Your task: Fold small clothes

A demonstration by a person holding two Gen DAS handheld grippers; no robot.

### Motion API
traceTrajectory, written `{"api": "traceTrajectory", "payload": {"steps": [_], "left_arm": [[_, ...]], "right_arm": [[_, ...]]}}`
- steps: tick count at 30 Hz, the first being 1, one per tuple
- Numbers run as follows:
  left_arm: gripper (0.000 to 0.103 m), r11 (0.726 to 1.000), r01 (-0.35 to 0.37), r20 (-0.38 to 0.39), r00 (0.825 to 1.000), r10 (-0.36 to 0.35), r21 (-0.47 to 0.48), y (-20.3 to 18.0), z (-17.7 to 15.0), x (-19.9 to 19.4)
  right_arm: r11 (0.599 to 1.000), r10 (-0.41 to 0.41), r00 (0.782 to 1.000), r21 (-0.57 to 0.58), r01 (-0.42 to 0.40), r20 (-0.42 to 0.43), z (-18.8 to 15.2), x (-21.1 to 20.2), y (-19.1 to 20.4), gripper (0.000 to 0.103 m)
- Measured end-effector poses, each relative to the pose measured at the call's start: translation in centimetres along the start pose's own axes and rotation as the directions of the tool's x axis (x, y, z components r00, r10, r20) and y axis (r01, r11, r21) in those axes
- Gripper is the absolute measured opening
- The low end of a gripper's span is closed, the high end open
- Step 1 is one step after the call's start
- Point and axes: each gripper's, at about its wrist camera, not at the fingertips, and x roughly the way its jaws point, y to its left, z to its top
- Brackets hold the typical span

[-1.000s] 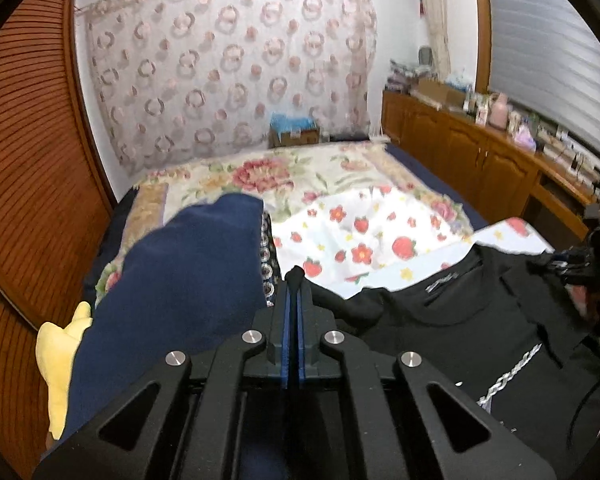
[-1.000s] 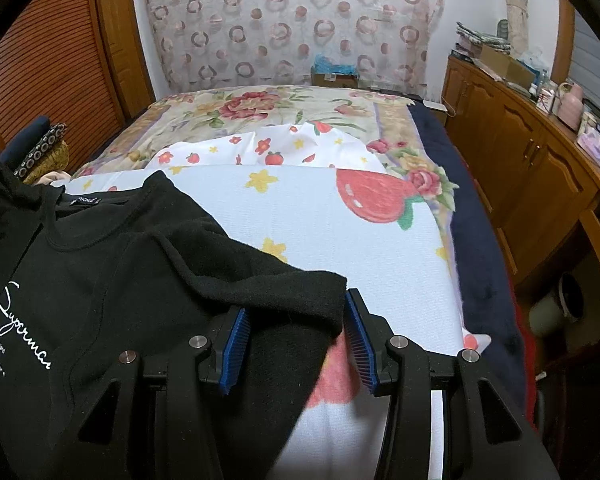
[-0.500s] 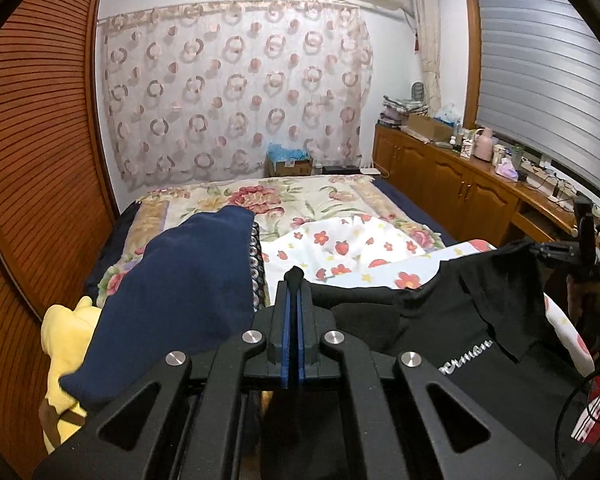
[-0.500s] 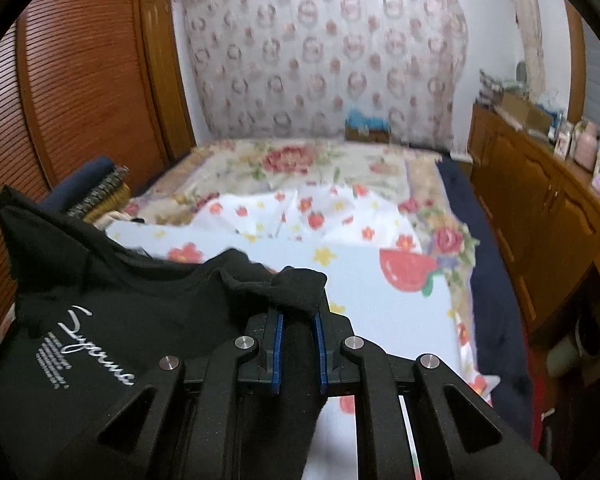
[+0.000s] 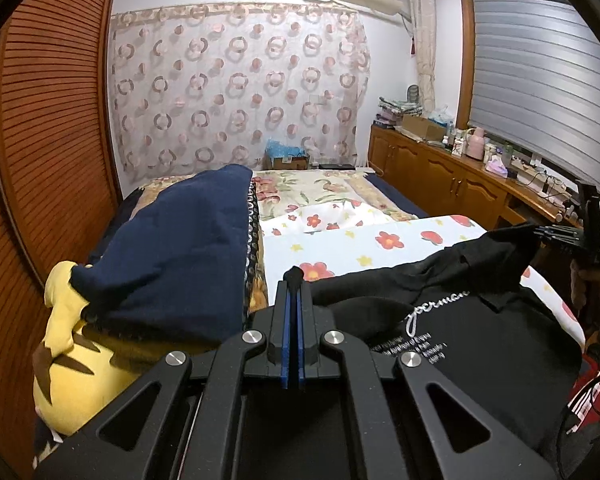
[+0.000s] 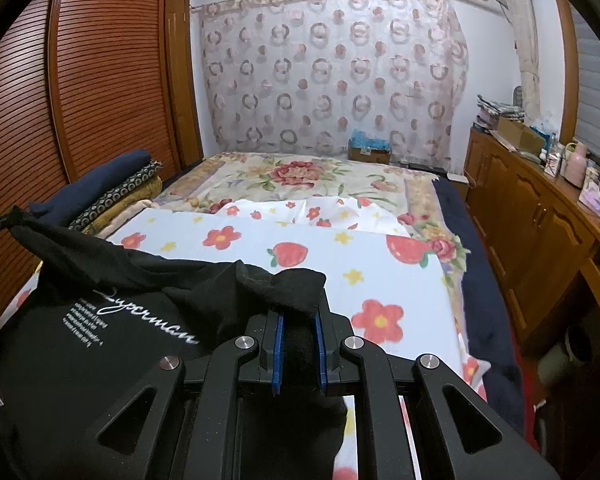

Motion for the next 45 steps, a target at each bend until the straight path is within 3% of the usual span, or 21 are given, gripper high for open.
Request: {"api": "traceTrajectory", "payload": {"steps": [5,8,14,20,28,31,32,37,41,45], "left_arm": [[0.003,0.999,0.018,0.048,0.999,-0.016,-0.040,-0.3,-2.0,-3.7],[0.003,0.998,0.022,0.043,0.999,-0.019,-0.059,-0.5,-3.9,-4.7],[0.003,0.993,0.002,0.022,1.000,0.001,-0.115,0.7,-7.5,-6.2],[0.003,0.991,-0.038,0.032,0.999,0.042,-0.128,2.0,-8.4,-9.4],[0.004,0.997,-0.055,-0.026,0.998,0.054,-0.050,1.2,-9.3,-10.8],[0.028,0.997,-0.046,-0.035,0.998,0.044,-0.062,1.5,-9.3,-10.2],[0.041,0.996,-0.050,-0.034,0.998,0.048,-0.067,1.6,-9.3,-10.1],[0.047,0.997,-0.055,-0.049,0.997,0.052,-0.057,2.0,-8.3,-8.1],[0.078,0.998,-0.045,-0.067,0.997,0.042,-0.045,2.4,-7.4,-5.8],[0.080,0.998,-0.053,-0.101,0.994,0.049,-0.038,2.7,-6.6,-3.0]], "right_arm": [[1.000,0.003,0.999,0.000,-0.003,0.035,-1.3,-4.2,0.5,0.012],[0.998,0.046,0.999,0.044,-0.047,0.021,-3.7,-5.9,0.9,0.012],[0.995,0.038,0.999,0.093,-0.038,0.007,-8.1,-8.4,0.6,0.012],[0.995,0.012,1.000,0.097,-0.012,0.004,-8.0,-11.1,-0.2,0.012],[0.999,0.032,0.997,0.013,-0.031,-0.073,-8.6,-14.1,1.8,0.013],[1.000,0.012,0.996,0.017,-0.010,-0.093,-8.6,-13.9,1.8,0.018],[1.000,0.006,0.995,0.022,-0.004,-0.097,-8.2,-13.7,1.5,0.019],[0.999,-0.037,0.997,0.021,0.039,-0.067,-6.5,-14.0,1.1,0.038],[0.999,-0.041,0.999,0.000,0.041,-0.025,-5.0,-14.0,1.7,0.051],[0.999,-0.051,0.999,-0.020,0.050,-0.006,-3.3,-13.2,1.9,0.057]]}}
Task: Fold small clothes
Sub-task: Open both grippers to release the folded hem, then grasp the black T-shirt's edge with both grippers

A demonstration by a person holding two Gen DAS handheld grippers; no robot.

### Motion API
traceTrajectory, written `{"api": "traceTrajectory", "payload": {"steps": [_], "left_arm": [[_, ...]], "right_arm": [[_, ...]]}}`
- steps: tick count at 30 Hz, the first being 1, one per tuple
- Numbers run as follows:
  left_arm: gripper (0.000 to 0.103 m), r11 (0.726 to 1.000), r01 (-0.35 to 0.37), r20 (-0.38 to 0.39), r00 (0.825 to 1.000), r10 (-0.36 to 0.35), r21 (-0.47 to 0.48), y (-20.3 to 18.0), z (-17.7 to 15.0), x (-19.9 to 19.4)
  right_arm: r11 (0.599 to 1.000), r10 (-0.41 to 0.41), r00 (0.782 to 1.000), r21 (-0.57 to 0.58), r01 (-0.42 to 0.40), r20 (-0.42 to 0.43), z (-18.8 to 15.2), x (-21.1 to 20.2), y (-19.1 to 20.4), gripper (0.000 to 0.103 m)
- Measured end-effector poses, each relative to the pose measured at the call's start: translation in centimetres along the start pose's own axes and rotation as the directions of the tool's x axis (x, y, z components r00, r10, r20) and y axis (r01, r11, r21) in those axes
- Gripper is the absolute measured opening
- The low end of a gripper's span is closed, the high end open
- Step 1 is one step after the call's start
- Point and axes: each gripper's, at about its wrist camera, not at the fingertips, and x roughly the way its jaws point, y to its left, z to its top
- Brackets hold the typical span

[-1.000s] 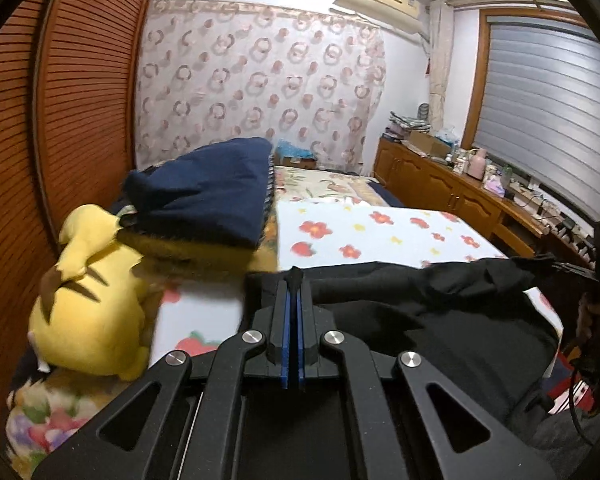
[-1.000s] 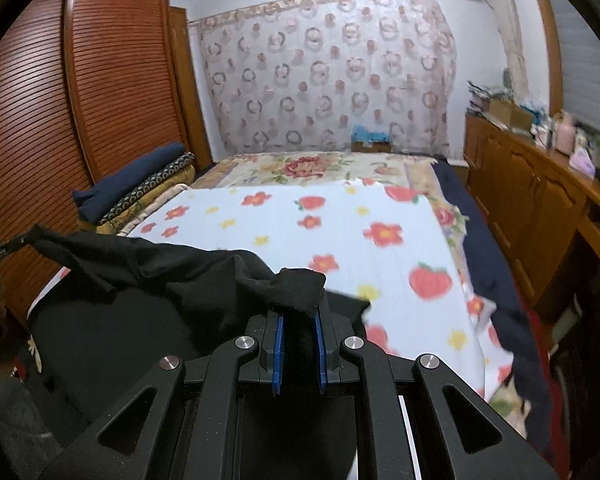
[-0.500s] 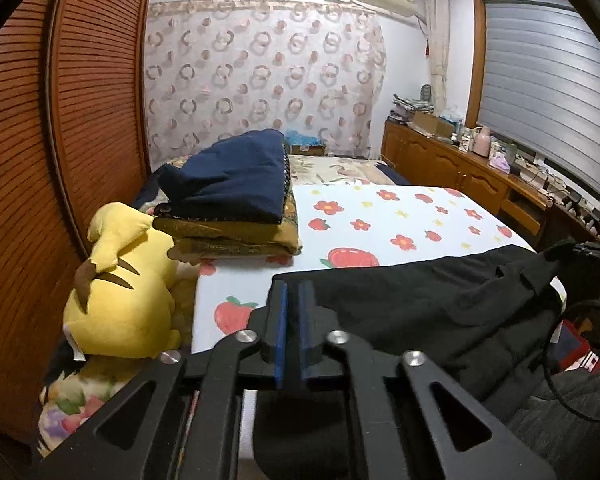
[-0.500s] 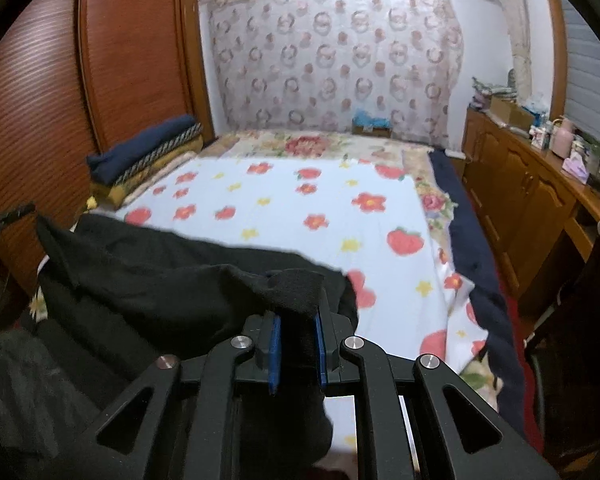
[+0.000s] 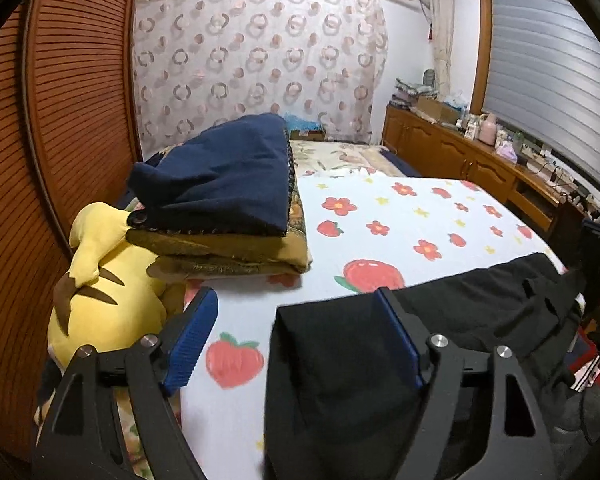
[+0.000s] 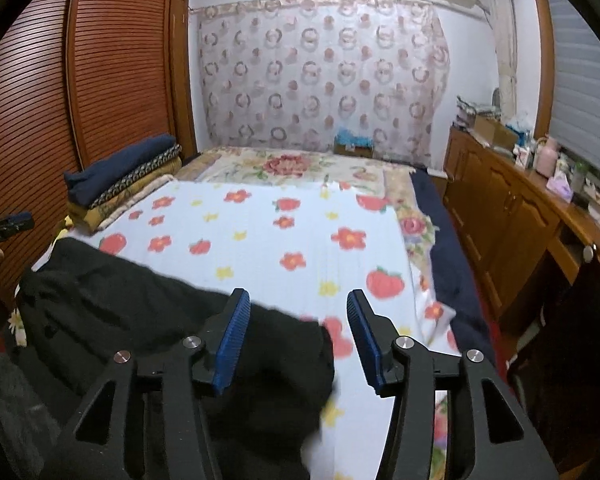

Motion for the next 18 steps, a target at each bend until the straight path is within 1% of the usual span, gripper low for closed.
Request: {"api": "traceTrajectory", "payload": {"steps": [2,3,5,7,11,16,18], "left_arm": [[0.080,1.000,-0.003,-0.015,1.000,0.003,0.006,0.1,0.3,1.0],[0.080,1.000,-0.003,-0.025,1.000,0.003,0.008,0.1,0.5,1.5],[0.080,1.000,-0.013,-0.041,0.999,0.014,0.021,0.1,0.8,2.5],[0.080,0.999,-0.007,-0.069,0.998,0.009,0.032,0.1,0.9,3.5],[0.080,0.999,-0.001,-0.135,0.991,0.006,0.040,0.2,0.5,5.6],[0.080,1.000,0.009,-0.200,0.980,-0.003,0.028,0.4,-0.4,7.1],[0.080,1.000,0.003,-0.213,0.977,0.000,0.015,0.7,-0.7,7.4]], "right_arm": [[1.000,-0.006,1.000,-0.001,0.006,0.006,0.5,0.6,0.0,0.059],[1.000,-0.001,1.000,-0.002,0.001,0.005,0.7,1.0,0.0,0.062],[1.000,-0.007,1.000,-0.009,0.007,-0.011,0.6,2.1,-0.1,0.064],[1.000,-0.015,0.999,-0.008,0.014,-0.042,-0.4,3.5,-0.8,0.065],[1.000,0.008,0.992,0.026,-0.005,-0.128,-1.5,6.2,-1.7,0.065],[0.997,0.042,0.978,0.066,-0.029,-0.204,-2.3,8.5,-2.5,0.065],[0.997,0.048,0.972,0.071,-0.032,-0.230,-1.8,9.3,-2.7,0.065]]}}
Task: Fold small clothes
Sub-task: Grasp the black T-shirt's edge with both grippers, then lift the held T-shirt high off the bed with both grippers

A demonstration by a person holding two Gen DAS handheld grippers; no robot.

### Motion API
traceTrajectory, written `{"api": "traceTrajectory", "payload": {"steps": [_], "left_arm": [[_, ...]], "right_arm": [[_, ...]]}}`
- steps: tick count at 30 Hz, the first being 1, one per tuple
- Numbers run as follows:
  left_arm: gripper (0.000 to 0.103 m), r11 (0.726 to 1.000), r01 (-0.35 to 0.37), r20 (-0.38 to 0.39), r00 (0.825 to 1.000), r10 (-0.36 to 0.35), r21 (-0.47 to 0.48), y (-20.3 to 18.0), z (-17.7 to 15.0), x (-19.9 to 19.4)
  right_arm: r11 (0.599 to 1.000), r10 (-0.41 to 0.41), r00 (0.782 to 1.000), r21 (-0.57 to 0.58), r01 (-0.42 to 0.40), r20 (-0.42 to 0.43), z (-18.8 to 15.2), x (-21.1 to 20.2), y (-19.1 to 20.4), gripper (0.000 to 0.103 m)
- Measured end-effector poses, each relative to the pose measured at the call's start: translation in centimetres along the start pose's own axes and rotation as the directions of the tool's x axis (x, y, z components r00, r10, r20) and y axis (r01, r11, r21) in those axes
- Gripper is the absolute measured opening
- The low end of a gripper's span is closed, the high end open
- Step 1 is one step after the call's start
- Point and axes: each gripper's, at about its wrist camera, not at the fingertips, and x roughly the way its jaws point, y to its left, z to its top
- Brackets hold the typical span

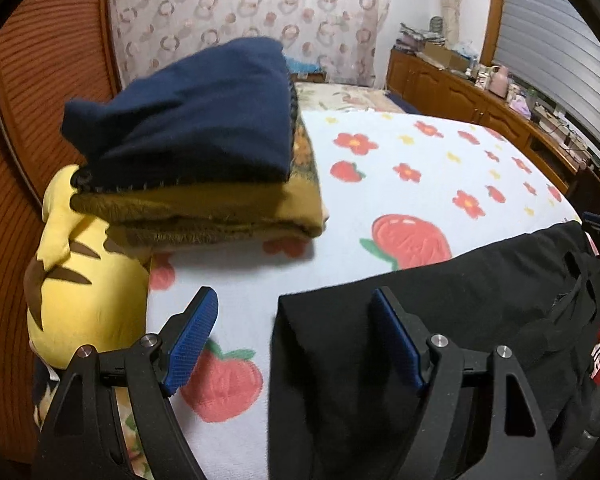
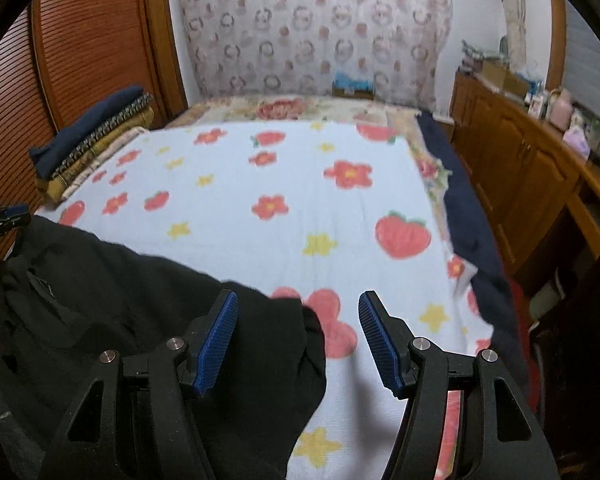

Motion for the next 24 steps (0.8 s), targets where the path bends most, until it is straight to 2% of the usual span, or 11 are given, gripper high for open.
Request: {"api": "traceTrajectory", "payload": {"steps": [9,10,12,20,23,24], "left_arm": [[0.077,1.000,0.006,-0.025,1.000,-0.006,0.000,0.1,-0.5,0.6],[0.074,1.000,0.015,-0.029,0.999,-0.015,0.002,0.1,-0.6,0.7],[0.052,0.999,0.052,-0.055,0.997,-0.052,-0.005,0.0,-0.8,1.1],[0.033,0.996,0.090,-0.060,0.994,-0.090,0.005,-0.7,-0.9,1.1],[0.016,0.993,0.118,-0.058,0.991,-0.117,0.016,-1.1,-1.0,0.8],[0.014,0.993,0.116,-0.051,0.992,-0.114,0.031,-1.5,-1.2,0.7]], "right_arm": [[0.999,0.035,0.998,0.015,-0.035,-0.049,0.9,0.8,-0.2,0.065],[0.999,0.038,0.998,0.015,-0.037,-0.055,0.9,1.0,-0.1,0.065],[0.999,0.049,0.996,0.018,-0.048,-0.068,0.8,1.3,-0.2,0.065],[0.998,0.063,0.995,-0.014,-0.064,-0.083,0.7,1.7,0.3,0.064],[0.995,0.079,0.993,-0.050,-0.083,-0.088,0.5,1.6,1.2,0.050],[0.994,0.083,0.993,-0.060,-0.089,-0.087,0.4,1.5,1.4,0.043]]}}
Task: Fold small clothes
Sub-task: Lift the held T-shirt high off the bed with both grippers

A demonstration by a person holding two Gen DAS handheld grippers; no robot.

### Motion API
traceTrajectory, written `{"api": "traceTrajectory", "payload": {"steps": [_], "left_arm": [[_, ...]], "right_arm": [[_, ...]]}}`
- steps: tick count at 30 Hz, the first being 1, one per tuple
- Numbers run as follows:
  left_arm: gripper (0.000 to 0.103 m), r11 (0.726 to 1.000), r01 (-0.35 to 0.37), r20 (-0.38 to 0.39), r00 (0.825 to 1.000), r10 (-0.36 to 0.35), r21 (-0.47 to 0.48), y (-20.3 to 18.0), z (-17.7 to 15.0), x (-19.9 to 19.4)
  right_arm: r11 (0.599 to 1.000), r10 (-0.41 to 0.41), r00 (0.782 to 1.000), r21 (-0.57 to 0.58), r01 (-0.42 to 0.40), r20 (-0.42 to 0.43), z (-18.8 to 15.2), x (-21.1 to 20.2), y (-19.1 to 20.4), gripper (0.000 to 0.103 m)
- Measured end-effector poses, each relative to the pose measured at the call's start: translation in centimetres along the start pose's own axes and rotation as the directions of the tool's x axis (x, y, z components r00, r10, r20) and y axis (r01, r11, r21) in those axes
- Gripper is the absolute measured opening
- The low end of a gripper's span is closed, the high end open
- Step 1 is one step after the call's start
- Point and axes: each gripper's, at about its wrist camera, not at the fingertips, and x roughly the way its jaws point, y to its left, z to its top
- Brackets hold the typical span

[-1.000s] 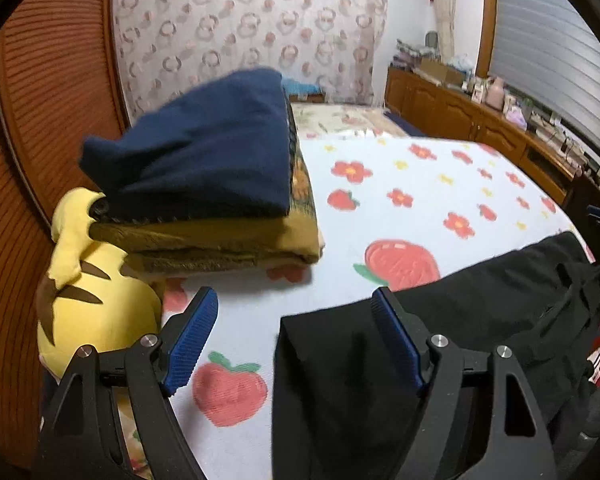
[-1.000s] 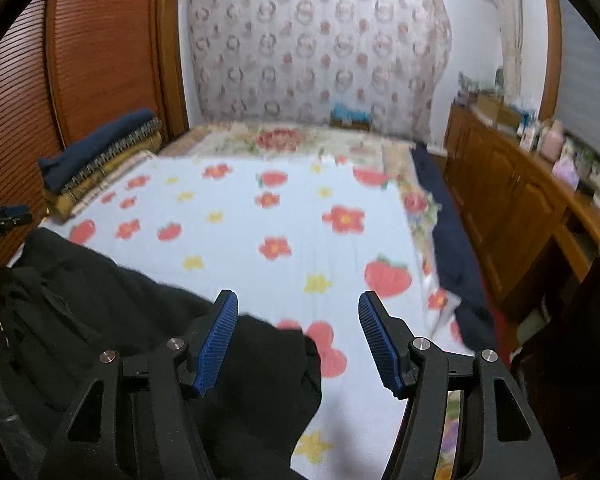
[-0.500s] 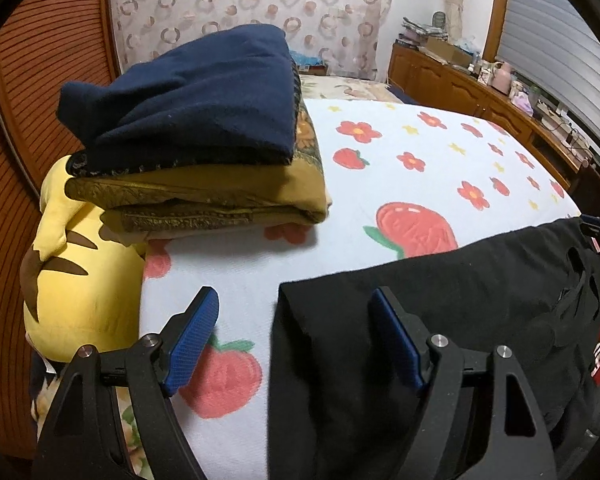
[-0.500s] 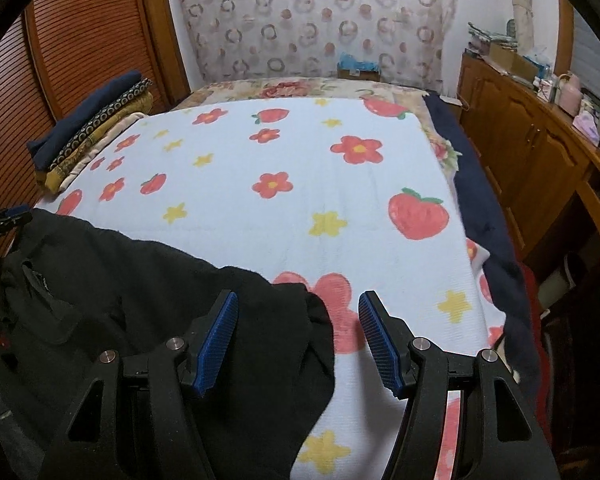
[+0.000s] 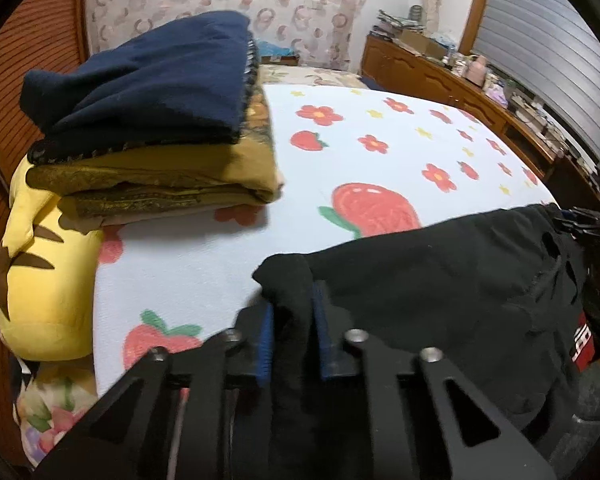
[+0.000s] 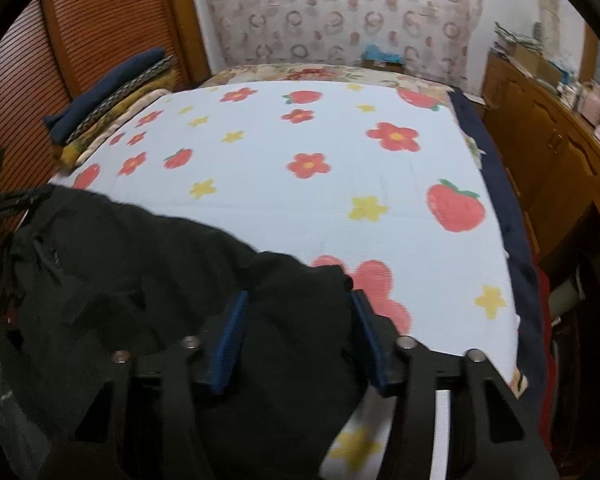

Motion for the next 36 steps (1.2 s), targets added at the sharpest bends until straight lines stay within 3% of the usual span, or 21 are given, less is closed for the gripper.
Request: {"api": "traceTrajectory", "payload": {"steps": [1,3,7,10,14,19,30,32,36], "left_arm": [[0.014,1.000,-0.006,0.008,1.000,0.006,0.010,-0.2,-0.1,-0.2],[0.013,1.000,-0.003,0.033,0.999,0.003,0.009,-0.5,-0.3,-0.7],[0.012,0.999,0.034,0.149,0.988,-0.029,-0.028,-1.1,-0.2,-4.5],[0.011,0.997,0.078,0.241,0.968,-0.076,0.004,-2.5,0.6,-8.6],[0.011,0.994,0.086,0.341,0.934,-0.103,0.065,-4.4,2.1,-14.1],[0.011,0.993,0.074,0.494,0.862,-0.111,0.093,-5.2,3.9,-22.0],[0.011,0.994,0.018,0.718,0.691,-0.089,0.106,-5.3,7.7,-33.2],[0.011,0.993,-0.001,0.729,0.680,-0.085,0.116,-5.6,8.3,-34.2],[0.011,0.990,-0.036,0.745,0.662,-0.079,0.137,-6.3,9.3,-35.3]], "right_arm": [[1.000,0.014,1.000,-0.014,-0.014,0.000,-0.2,-0.1,0.3,0.037],[0.998,0.053,0.999,-0.018,-0.053,0.001,-0.5,-0.5,0.4,0.017],[0.997,0.079,0.992,-0.005,-0.079,0.098,-1.0,-3.4,0.6,0.011],[0.994,0.106,0.975,0.001,-0.109,0.197,-0.9,-7.3,0.9,0.011],[0.997,0.078,0.948,-0.015,-0.077,0.309,-0.5,-13.1,1.3,0.011],[0.998,0.056,0.894,-0.060,-0.033,0.445,0.0,-21.4,2.1,0.010],[0.974,0.017,0.733,-0.177,0.142,0.680,2.2,-38.1,5.2,0.010],[0.962,-0.022,0.723,-0.183,0.203,0.690,2.5,-39.6,5.7,0.010],[0.951,-0.045,0.720,-0.192,0.244,0.692,2.9,-42.1,6.3,0.010]]}}
